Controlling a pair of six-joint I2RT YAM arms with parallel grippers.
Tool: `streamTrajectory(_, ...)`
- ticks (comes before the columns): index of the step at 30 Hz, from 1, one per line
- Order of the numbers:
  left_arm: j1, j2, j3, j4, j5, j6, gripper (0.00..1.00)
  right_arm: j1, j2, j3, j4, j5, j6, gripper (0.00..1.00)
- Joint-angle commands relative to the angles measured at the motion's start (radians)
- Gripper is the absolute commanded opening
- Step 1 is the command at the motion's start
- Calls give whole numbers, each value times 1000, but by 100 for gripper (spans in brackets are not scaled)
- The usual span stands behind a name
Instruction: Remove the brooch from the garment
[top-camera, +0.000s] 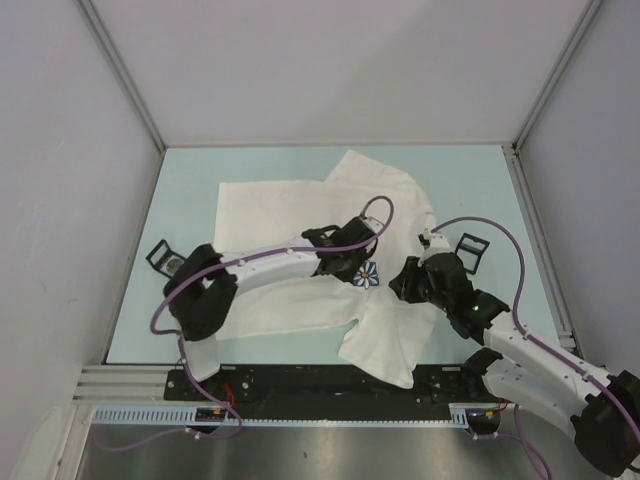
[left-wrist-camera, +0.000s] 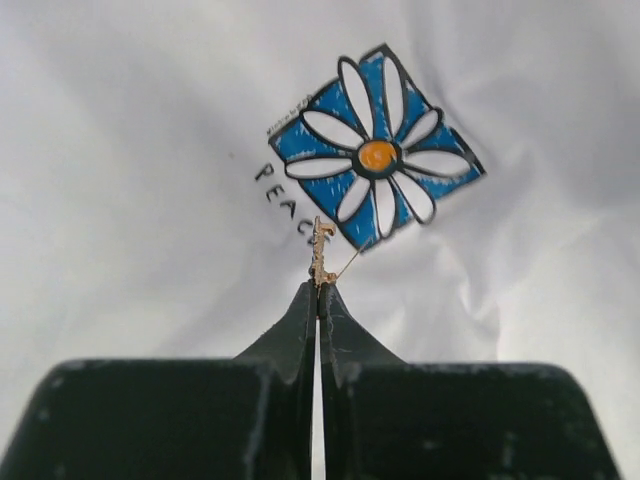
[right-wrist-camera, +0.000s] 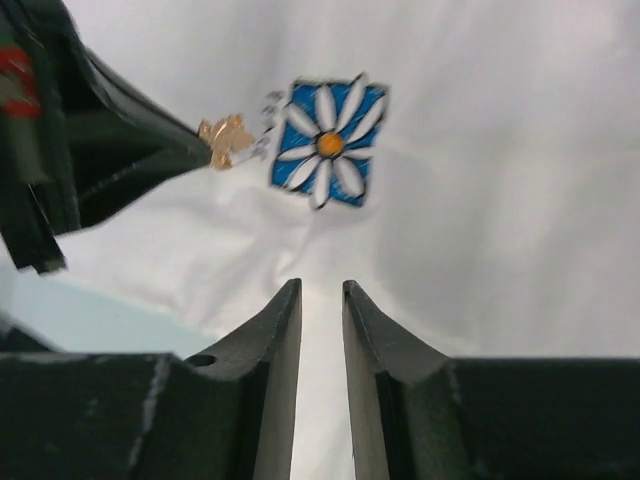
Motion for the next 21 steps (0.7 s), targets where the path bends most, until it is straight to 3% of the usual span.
streamTrajectory(1,51,-250,-149,132,210,-39,0,-3,-48,2,-7,-310,-8,28)
streamTrajectory(6,82,-525,-317,310,469,-85,0,-3,-184,2,-15,-500,33,33)
streamTrajectory(10,103,-688,-519,556,735,-227,0,8,-244,2,69,-660,52,40)
streamTrajectory(13,105,-772,-627,809,814,-338,0,11,-285,4,106,-691,67,46)
streamTrajectory(21,112,-783,-704,1017,945,-455,0,17,-346,4,166,-743,82,52)
